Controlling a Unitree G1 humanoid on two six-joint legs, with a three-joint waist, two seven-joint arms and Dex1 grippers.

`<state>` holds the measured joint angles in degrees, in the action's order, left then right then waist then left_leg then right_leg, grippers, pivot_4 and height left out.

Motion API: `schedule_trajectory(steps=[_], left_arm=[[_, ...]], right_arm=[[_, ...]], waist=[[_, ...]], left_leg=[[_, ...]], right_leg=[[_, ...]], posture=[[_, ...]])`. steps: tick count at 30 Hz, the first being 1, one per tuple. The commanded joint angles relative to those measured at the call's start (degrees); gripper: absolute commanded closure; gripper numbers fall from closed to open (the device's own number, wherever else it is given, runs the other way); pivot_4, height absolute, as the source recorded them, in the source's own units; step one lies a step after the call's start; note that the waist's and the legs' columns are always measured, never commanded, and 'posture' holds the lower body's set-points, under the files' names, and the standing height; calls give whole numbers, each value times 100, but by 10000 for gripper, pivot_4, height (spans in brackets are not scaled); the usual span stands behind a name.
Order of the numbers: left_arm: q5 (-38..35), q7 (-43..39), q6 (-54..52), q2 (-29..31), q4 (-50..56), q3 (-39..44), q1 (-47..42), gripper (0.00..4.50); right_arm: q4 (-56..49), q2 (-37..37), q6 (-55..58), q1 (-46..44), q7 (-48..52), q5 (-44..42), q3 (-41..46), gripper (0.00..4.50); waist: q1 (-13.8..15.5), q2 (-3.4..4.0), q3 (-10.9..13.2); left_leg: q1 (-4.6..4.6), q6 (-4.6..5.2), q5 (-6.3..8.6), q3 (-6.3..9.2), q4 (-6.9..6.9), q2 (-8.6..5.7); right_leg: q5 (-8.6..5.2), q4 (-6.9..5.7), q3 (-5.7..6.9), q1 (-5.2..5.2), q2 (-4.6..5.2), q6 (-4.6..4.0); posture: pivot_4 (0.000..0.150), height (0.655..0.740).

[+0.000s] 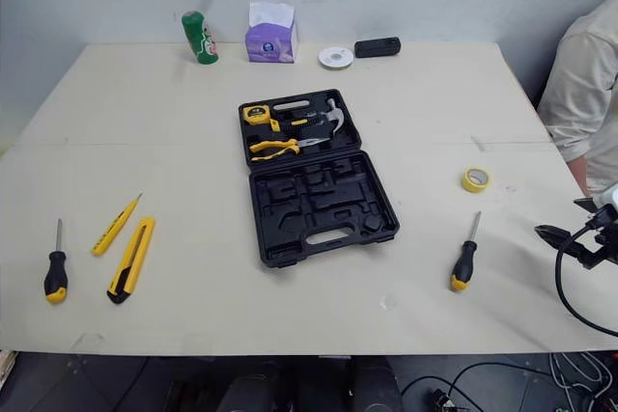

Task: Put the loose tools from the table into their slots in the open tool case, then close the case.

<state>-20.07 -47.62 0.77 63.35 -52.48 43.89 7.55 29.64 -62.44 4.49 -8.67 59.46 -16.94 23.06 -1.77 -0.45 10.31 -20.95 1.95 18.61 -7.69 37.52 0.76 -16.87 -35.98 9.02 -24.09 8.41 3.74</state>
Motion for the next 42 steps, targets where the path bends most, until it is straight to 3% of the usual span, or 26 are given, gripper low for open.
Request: schedule_trajectory(steps=[1,9,14,19,24,30,33,40,41,42], left_arm=[[-58,162,82,74,54,168,48,335],[-61,408,-5,91,68,171,38,335],[-109,256,-189,-39,672,142,259,335],[-290,95,-814,-213,2041,160,472,335],[-546,149,-1711,-439,4111,-263,324,335],[-495,617,-2623,-770,5354,-1716,-979,335],[-315,723,-2788,-1056,5284,-2403,-1726,8607],[544,922,-2697,-2072,3912,-3948,-3660,39801],[647,926,-2621,-2241,3684,-4091,-3841,44492],[734,932,-2530,-2388,3498,-4193,-3974,44492]], right_arm=[[-4,-108,-38,-41,40,-37,177,0],[124,-101,-21,-247,-34,42,60,0],[210,-54,-16,-472,-32,96,-35,0],[127,-2,25,-818,-150,243,-263,0],[-273,207,207,-1440,-297,452,-816,0],[-425,1053,778,-2739,-653,834,-1741,0],[-155,1495,768,-3299,-741,1137,-2184,8629],[1479,2587,193,-4664,-1051,1870,-3000,43303],[1812,2730,37,-4858,-1121,1964,-3068,45000],[2097,2852,-86,-5023,-1188,2044,-3118,45000]], waist=[[-3,0,0],[-2,0,0],[1,0,0],[-1,0,0],[0,0,0],[1,6,1],[0,6,1],[14,4,2],[11,4,2],[9,4,2]], left_leg=[[0,0,0,0,0,0],[0,3,-2,0,2,0],[0,3,-2,1,3,0],[0,3,-1,2,9,0],[1,2,-1,8,18,1],[0,4,-2,12,27,3],[-9,10,-7,13,49,4],[-29,24,-15,17,69,5],[-30,26,-16,18,71,5],[-33,26,-16,20,70,6]], right_leg=[[0,0,0,0,0,0],[0,-1,0,0,0,0],[0,-2,0,0,0,0],[0,-4,0,4,1,0],[1,-3,2,14,1,1],[2,-7,5,20,-5,2],[2,-17,8,21,-12,3],[10,-27,14,27,-37,17],[11,-26,14,29,-47,19],[12,-21,14,28,-67,20]], posture=[[1500,7316],[1500,7316],[1500,7316],[1500,7316],[1500,7316],[1500,7316],[1500,7316],[1500,7316],[1500,7316],[1500,7316]])
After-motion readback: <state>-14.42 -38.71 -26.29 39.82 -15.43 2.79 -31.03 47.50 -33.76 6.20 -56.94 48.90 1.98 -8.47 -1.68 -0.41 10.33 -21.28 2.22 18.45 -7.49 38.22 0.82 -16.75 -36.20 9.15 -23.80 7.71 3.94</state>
